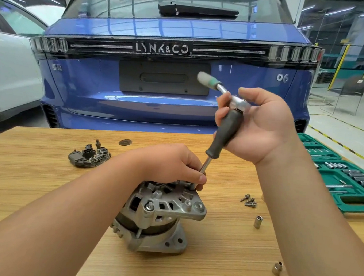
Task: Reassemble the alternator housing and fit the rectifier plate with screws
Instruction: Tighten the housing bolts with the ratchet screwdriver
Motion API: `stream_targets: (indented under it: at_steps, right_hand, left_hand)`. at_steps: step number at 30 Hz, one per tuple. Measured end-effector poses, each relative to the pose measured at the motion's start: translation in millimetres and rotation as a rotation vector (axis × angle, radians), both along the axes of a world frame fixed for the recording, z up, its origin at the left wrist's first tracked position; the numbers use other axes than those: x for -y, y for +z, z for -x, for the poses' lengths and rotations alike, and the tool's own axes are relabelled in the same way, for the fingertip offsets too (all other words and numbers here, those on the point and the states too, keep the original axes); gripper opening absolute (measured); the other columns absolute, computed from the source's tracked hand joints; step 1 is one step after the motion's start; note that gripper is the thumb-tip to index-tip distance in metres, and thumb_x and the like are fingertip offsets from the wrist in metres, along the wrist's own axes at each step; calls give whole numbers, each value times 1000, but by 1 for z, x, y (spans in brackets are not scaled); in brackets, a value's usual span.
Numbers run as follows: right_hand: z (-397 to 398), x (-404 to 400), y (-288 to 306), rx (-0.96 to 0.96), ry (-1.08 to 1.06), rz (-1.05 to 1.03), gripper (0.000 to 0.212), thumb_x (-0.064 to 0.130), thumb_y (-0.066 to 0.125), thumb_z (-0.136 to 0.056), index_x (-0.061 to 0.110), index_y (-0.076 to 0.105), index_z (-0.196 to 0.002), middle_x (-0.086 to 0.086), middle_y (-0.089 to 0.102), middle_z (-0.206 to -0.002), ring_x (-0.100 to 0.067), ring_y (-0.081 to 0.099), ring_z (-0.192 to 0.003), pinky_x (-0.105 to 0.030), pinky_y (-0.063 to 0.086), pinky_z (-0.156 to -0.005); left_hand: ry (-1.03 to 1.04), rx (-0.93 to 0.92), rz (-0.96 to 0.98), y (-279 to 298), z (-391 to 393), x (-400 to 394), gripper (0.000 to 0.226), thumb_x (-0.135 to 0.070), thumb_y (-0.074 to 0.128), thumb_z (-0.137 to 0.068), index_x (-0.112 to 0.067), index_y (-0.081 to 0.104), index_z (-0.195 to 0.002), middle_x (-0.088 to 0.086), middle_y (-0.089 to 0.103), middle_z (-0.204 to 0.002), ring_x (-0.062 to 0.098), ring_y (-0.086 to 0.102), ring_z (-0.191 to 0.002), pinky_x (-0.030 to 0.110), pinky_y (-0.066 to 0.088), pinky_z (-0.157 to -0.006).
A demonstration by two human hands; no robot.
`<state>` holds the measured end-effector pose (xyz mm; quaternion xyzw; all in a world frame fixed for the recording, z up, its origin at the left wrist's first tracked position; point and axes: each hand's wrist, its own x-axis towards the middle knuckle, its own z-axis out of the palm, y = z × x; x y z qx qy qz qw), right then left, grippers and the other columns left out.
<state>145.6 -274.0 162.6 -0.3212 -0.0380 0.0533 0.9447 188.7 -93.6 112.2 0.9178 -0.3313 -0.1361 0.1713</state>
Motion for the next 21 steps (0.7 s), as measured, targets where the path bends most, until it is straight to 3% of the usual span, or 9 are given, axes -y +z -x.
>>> stream_targets:
  at_steps: [5,6,7,9,11,12,14,18,21]
  right_hand:
    - [1,-12,-2,-78,-192,-59,2,11,57,-84,13,57,-84,4,54,-64,-13,50,-56,-31,44,-65]
    - [1,-18,-3,-30,-298,-32,9,8,58,-85,15,57,-80,4,55,-66,-12,50,-56,-30,44,-64]
    - [1,-25,-8,71,-460,61,16,4,61,-86,18,59,-78,4,58,-71,-12,53,-60,-27,45,-64]
    - [3,-39,-20,404,-917,495,28,-5,63,-86,22,66,-82,1,64,-88,-13,61,-79,-25,49,-74]
    - [-2,-45,-36,820,-1171,926,26,-11,59,-86,10,72,-95,-10,64,-102,-21,61,-96,-27,48,-87]
    - [-6,-44,-39,942,-1203,1040,22,-9,58,-88,3,72,-99,-14,63,-102,-21,60,-97,-26,47,-87]
    - [-10,-39,-39,969,-1113,1092,23,4,52,-93,4,72,-104,-10,60,-99,-10,55,-93,-18,42,-81]
    - [-11,-31,-35,839,-866,964,31,19,37,-99,39,60,-94,7,52,-91,2,50,-87,-14,35,-78]
    - [-11,-27,-33,827,-835,929,28,34,37,-102,46,59,-90,17,53,-84,1,51,-82,-16,36,-77]
  left_hand:
    - [21,-6,18,0,1,0,19,-55,61,-95,-46,76,-88,-20,71,-83,1,60,-70,29,45,-68]
    - [25,-9,21,1,1,1,20,-54,61,-95,-46,77,-88,-20,71,-82,0,60,-69,29,45,-68]
    - [29,-15,27,1,2,1,20,-54,61,-96,-45,77,-88,-22,71,-82,-2,60,-70,29,45,-69]
    - [34,-28,39,1,3,1,21,-53,61,-96,-44,77,-87,-23,71,-84,-2,62,-74,30,46,-71]
    - [31,-27,32,2,4,0,20,-52,62,-96,-44,77,-88,-22,72,-85,0,64,-77,33,51,-77]
    - [30,-29,29,2,4,-1,19,-52,62,-96,-44,77,-88,-22,73,-85,0,64,-78,33,52,-80]
    - [36,-36,30,2,5,-1,20,-53,61,-96,-44,77,-88,-23,73,-85,-2,64,-76,30,51,-78]
    - [55,-7,19,2,4,1,23,-55,59,-97,-45,76,-86,-19,73,-84,3,63,-71,28,47,-70]
    - [51,-23,29,2,4,1,23,-54,59,-97,-43,77,-86,-20,73,-83,2,63,-70,28,47,-70]
